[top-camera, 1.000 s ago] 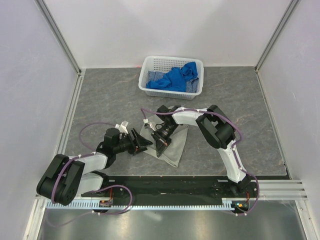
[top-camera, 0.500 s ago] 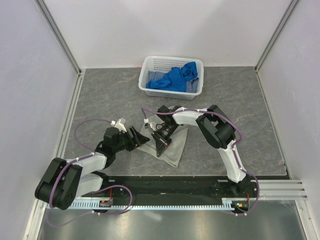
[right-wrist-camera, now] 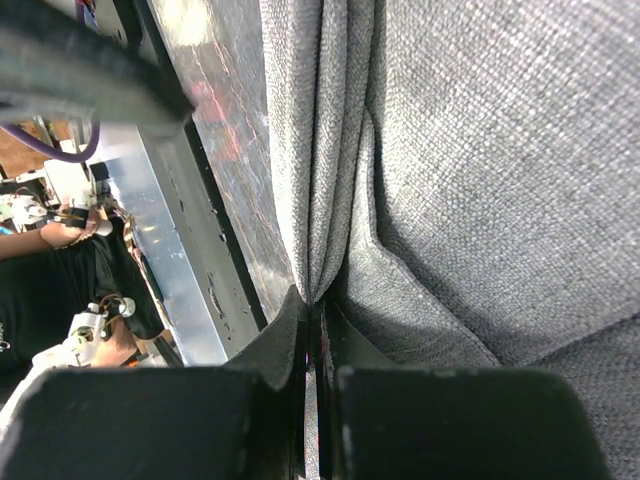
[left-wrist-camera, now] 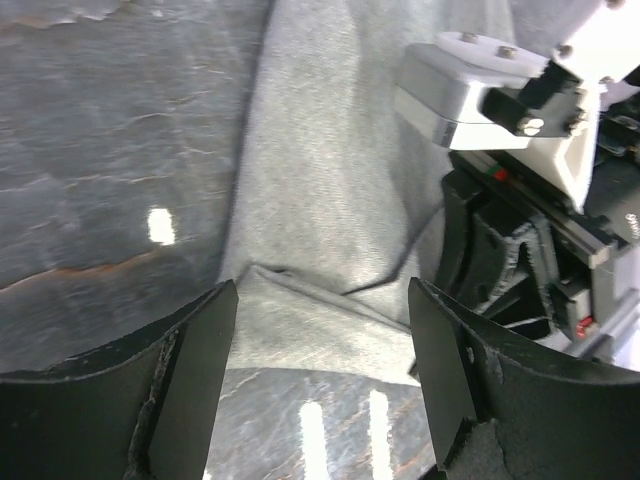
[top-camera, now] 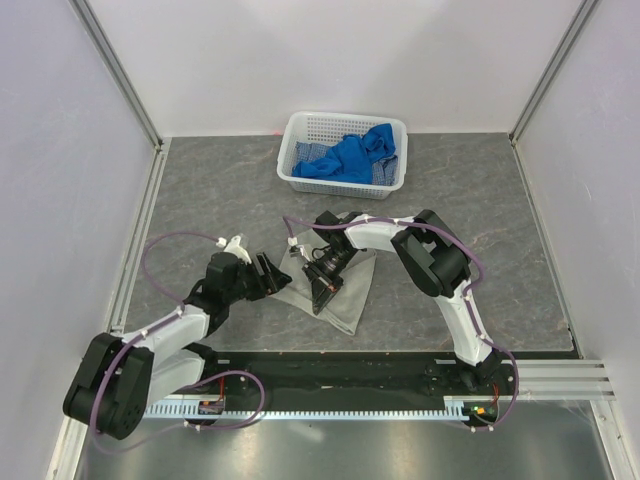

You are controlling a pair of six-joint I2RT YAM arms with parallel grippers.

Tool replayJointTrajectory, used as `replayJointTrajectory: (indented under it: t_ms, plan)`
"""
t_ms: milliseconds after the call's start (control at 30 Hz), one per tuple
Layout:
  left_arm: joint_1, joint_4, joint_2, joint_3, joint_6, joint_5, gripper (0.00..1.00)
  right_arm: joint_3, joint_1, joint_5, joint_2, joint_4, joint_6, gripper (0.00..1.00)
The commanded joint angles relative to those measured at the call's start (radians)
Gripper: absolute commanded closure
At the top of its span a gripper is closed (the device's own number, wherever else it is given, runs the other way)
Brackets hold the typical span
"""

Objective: Fold the napkin, place the utensils inside, and roll it up
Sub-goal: Roll the napkin with the utensil

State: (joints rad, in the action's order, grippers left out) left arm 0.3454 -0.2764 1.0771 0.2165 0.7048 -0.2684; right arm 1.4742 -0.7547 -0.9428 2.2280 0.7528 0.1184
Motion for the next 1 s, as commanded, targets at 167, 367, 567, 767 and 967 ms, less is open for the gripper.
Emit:
replayJointTrajectory:
  t_ms: [167, 367, 567, 767, 967]
  plan:
    - [0.069, 0.138, 0.014, 0.06, -0.068, 0.187, 0.25, 0.006, 0.0, 0.041, 0.051, -0.024, 0.018, 1.0]
    - [0.112, 0.177, 0.07, 0.096, -0.067, 0.244, 0.28, 0.012, 0.002, 0.035, 0.053, -0.026, 0.02, 1.0]
    - [0.124, 0.21, 0.095, 0.129, -0.065, 0.264, 0.27, 0.014, 0.012, 0.021, 0.062, -0.026, 0.009, 1.0]
    - [0.126, 0.215, 0.038, 0.115, -0.074, 0.238, 0.19, 0.018, 0.034, -0.039, 0.097, -0.021, 0.006, 1.0]
    - [0.126, 0.325, -0.04, 0.135, -0.103, 0.219, 0.15, 0.021, 0.064, -0.089, 0.127, -0.017, 0.01, 1.0]
